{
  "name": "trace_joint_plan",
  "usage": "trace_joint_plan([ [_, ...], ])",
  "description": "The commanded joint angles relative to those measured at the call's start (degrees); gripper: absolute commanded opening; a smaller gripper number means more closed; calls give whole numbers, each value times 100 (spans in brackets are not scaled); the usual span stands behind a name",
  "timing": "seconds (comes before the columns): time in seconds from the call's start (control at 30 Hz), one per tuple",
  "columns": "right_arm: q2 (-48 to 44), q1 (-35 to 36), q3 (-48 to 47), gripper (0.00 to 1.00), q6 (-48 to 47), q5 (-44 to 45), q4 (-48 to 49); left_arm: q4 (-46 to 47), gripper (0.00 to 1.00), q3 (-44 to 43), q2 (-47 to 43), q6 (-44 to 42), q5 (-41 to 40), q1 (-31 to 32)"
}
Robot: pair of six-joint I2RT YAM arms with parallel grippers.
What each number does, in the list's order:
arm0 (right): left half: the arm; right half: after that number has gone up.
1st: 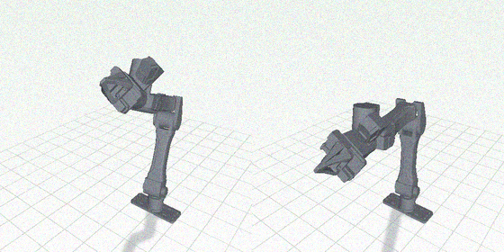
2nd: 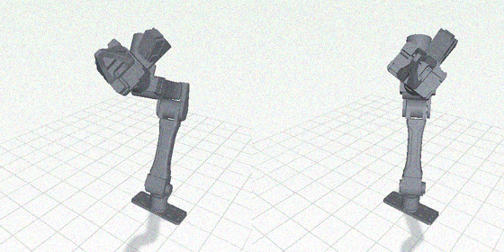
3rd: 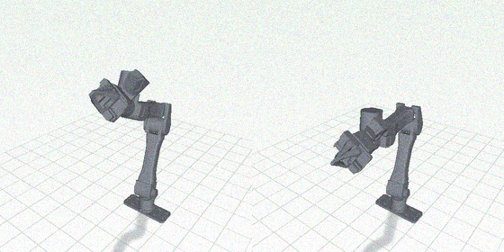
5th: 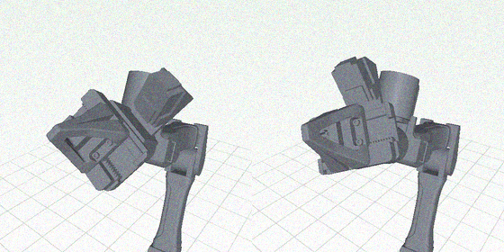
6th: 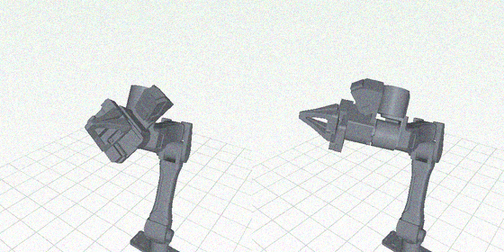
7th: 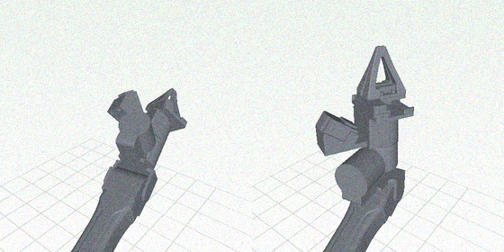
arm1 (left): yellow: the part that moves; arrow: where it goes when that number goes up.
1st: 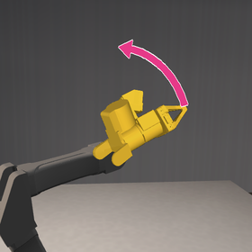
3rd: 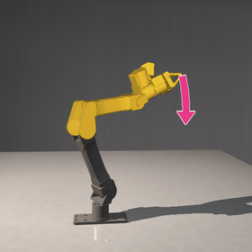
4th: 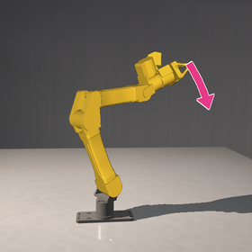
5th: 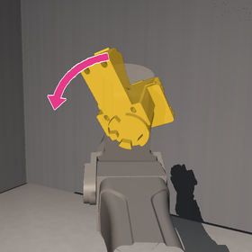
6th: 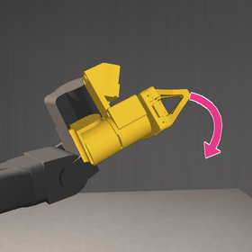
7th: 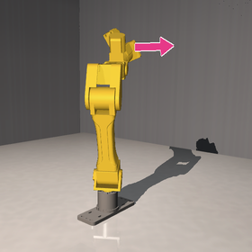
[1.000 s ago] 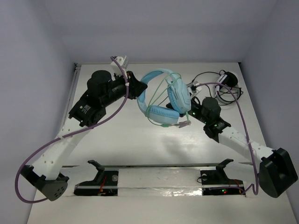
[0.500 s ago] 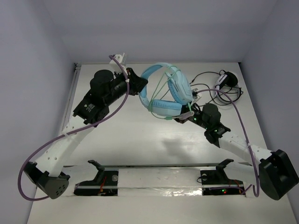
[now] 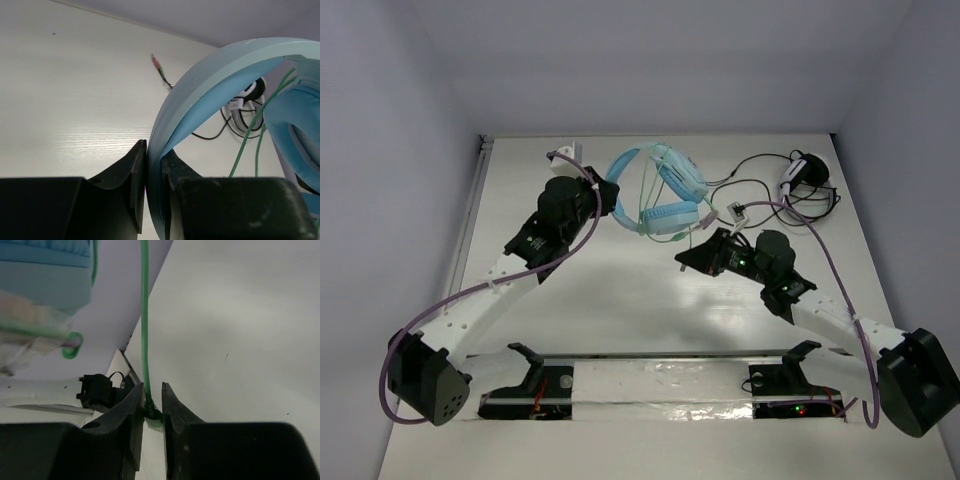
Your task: Wrap the headphones
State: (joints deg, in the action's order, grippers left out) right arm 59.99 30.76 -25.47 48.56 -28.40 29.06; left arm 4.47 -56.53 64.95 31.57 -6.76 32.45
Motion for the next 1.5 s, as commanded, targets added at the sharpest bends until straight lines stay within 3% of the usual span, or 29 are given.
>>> trace_joint_plan([
  [0.0,13,-27,16,13,496,-350,328,1328,0,63,-53,385,-693,-72],
  [0.3,610,-27,-116,16,629,-868,574,1811,0,775,220,323,-1370,-72],
  [0.77,900,-27,-72,18,884,-491,944,2172,0,1882,168,499,-1187,-72],
  [0.97,1024,-27,51,30,1051,-395,1155,2163,0,2067,211,534,-1099,-72],
  [1.3,550,-27,174,64,393,300,-329,2532,0,2024,1168,604,-740,-72],
  [1.47,146,-27,78,68,76,607,-1147,2778,0,1971,1792,701,-554,-72],
])
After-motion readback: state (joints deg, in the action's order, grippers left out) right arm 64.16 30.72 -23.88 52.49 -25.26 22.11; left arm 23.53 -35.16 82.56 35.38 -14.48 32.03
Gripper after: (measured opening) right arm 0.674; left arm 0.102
